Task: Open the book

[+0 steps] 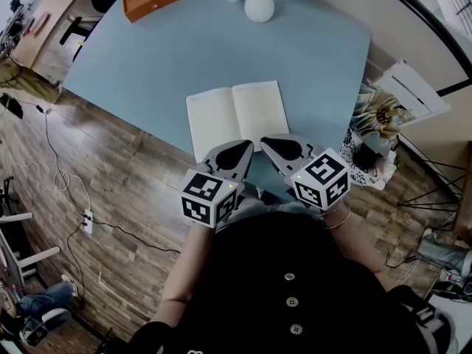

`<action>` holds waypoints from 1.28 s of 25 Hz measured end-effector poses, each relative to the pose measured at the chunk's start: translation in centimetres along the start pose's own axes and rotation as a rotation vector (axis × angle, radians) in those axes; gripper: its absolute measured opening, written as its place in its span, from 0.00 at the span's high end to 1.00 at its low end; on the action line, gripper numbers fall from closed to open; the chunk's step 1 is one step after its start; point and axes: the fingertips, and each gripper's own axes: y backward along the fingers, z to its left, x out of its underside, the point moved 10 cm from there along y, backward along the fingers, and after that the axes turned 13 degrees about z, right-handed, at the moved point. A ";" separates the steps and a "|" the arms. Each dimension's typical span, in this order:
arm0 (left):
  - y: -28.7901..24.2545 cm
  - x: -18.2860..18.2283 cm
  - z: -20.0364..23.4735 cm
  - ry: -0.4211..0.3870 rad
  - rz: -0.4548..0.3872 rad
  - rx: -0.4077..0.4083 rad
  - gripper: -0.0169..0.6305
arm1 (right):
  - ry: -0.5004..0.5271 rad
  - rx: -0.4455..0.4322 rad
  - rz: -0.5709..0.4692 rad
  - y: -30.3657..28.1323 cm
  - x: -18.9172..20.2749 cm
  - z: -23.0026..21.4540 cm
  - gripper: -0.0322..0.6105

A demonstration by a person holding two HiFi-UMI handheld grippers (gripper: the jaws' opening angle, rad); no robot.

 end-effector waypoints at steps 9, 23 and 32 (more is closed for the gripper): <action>-0.2 0.0 0.0 0.001 0.007 0.005 0.95 | 0.000 -0.002 -0.005 0.0 0.0 -0.1 0.95; -0.1 0.4 0.1 0.021 0.007 -0.002 0.95 | 0.014 -0.048 -0.009 -0.1 0.2 0.3 0.95; -0.1 0.7 0.1 0.030 0.011 -0.004 0.95 | 0.014 -0.049 -0.014 0.0 0.3 0.3 0.95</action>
